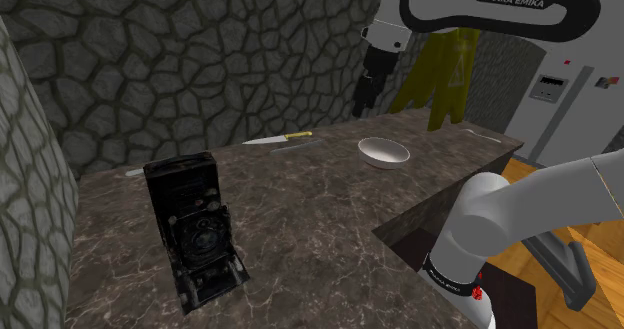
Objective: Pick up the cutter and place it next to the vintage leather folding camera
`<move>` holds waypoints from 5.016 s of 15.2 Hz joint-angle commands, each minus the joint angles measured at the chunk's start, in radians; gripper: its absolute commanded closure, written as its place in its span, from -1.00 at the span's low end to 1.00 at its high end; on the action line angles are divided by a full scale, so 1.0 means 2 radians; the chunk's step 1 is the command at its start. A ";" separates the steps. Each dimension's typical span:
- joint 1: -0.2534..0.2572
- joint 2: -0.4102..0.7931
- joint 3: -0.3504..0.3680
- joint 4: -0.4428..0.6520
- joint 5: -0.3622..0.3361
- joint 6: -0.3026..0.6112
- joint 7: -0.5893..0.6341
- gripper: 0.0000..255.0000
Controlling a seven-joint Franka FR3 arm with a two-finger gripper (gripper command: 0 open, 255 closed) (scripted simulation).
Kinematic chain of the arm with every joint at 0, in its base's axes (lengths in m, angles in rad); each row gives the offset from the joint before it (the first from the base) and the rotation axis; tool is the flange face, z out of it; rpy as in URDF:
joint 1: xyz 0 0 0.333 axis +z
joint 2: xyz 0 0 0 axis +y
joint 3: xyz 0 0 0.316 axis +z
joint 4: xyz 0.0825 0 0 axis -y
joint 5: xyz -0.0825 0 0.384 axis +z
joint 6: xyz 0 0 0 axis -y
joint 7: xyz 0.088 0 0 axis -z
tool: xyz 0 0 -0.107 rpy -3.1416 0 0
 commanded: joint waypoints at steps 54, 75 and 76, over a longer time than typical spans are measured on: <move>0.071 0.549 -0.153 0.253 0.075 0.226 -0.706 1.00; 0.072 0.516 -0.159 0.338 0.058 0.111 -0.690 1.00; 0.071 0.515 -0.159 0.343 0.058 0.105 -0.690 1.00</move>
